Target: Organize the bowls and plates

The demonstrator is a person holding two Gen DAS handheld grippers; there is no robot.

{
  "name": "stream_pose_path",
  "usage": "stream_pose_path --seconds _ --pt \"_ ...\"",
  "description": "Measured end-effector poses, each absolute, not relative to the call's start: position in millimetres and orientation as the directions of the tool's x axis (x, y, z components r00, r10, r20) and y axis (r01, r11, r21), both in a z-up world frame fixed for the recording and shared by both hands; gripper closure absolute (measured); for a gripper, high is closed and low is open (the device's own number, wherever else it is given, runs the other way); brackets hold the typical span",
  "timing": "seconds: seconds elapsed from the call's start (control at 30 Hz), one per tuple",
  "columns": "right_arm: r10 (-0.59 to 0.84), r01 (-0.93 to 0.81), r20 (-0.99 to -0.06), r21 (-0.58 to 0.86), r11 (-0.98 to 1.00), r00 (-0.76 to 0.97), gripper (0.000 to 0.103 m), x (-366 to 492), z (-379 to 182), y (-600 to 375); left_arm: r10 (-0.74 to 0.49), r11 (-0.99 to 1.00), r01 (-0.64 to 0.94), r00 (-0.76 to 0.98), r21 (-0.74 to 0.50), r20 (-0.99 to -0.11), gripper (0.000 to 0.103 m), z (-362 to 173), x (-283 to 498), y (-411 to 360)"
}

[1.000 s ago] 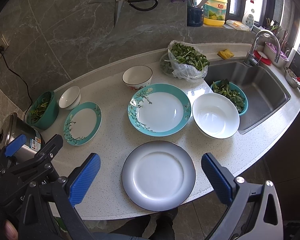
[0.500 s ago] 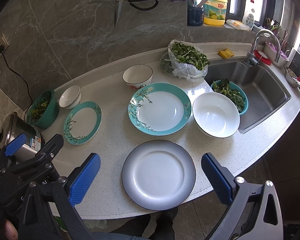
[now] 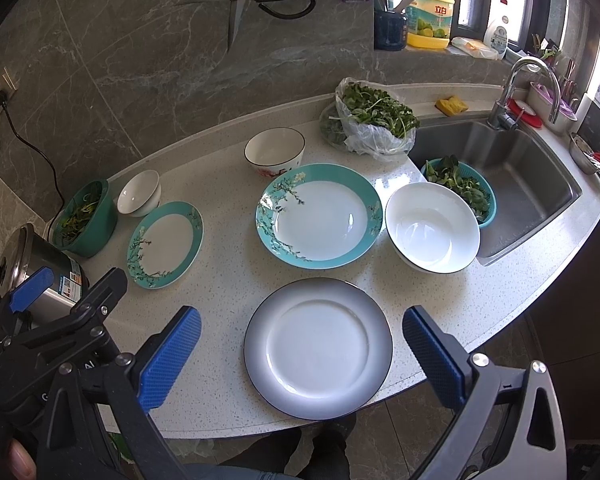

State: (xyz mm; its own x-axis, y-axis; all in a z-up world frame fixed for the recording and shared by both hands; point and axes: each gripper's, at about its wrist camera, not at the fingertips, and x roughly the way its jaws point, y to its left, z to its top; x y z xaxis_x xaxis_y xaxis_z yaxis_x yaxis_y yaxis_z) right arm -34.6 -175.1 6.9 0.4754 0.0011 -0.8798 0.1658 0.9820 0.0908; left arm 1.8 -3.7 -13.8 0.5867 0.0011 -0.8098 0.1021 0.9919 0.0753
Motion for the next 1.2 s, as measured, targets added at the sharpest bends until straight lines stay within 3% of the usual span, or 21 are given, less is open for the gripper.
stream_pose_path --seconds 0.73,1.0,1.07,1.2 --pt "0.021 0.177 -0.887 0.115 0.978 0.462 0.0 -45 -11 -179 -0.005 0.988 0.13 0.569 0.084 -0.822 0.0 -39 6 -2" --pt "0.246 0.244 -0.86 0.382 0.891 0.448 0.003 -75 -68 -243 -0.144 0.935 0.352 0.47 0.035 -0.871 0.0 -129 14 11" --pt "0.361 0.248 -0.805 0.513 0.822 0.471 0.01 -88 -91 -264 -0.189 0.926 0.376 0.362 -0.043 -0.913 0.0 -157 19 14" --pt "0.549 0.219 -0.686 0.698 0.682 0.477 0.012 -98 -136 -294 -0.267 0.927 0.334 0.264 -0.172 -0.927 0.002 -195 25 19"
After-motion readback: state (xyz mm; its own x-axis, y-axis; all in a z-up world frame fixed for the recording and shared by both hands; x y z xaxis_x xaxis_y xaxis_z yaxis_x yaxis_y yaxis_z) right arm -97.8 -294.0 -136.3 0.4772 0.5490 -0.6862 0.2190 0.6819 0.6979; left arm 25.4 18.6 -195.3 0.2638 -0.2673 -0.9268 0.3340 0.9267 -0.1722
